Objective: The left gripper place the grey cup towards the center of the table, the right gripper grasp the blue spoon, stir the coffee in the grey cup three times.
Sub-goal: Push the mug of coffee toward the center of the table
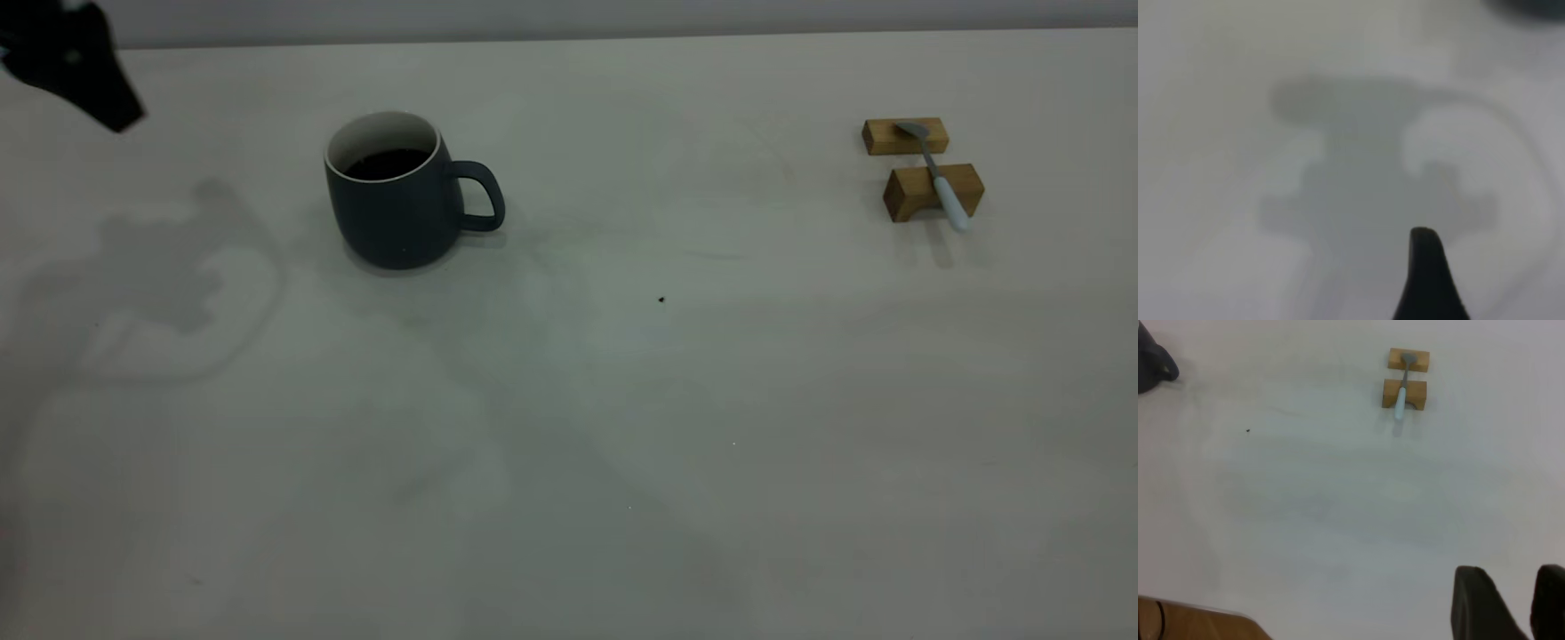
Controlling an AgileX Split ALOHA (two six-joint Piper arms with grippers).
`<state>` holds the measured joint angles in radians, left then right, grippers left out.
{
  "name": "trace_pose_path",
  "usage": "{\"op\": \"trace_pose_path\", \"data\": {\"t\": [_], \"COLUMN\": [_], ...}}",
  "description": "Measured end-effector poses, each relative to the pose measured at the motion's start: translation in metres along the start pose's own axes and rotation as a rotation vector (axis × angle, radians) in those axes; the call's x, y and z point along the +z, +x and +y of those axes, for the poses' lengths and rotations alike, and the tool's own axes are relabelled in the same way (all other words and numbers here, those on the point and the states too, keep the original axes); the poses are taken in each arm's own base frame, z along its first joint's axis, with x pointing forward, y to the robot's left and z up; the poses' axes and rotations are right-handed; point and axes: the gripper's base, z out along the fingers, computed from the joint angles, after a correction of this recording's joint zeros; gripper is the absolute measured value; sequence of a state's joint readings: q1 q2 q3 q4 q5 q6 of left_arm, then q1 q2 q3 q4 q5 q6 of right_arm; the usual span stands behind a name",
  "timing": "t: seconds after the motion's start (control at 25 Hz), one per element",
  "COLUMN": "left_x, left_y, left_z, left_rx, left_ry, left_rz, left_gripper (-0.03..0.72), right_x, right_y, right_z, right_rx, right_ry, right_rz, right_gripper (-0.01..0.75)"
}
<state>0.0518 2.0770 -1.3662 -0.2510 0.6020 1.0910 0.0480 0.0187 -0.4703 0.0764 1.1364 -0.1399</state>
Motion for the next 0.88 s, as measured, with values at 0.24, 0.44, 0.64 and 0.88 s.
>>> {"op": "trace_pose_path", "data": {"t": [0.24,0.44,0.64,0.88], "left_x": [0.044,0.069,0.078,0.099], "left_y": [-0.015,-0.016,-0.018,-0.03], "left_z": [0.01,0.011,0.01,0.003], "left_rx": [0.334,0.472,0.566,0.634], "left_ry": [0.126,0.173,0.172,0.143], "left_rz": [-0.1,-0.136,-0.168,-0.183], "left_gripper": [0.585,0.585,0.585,0.585], "right_x": [0.0,0.0,0.0,0.0], "right_y": [0.0,0.0,0.0,0.0], "right_z": [0.0,0.0,0.0,0.0], "right_rx": [0.0,0.0,0.0,0.0], "right_ry": [0.0,0.0,0.0,0.0], "right_rz": [0.0,0.0,0.0,0.0], "right_gripper": [0.238,0.238,0.238,0.238]}}
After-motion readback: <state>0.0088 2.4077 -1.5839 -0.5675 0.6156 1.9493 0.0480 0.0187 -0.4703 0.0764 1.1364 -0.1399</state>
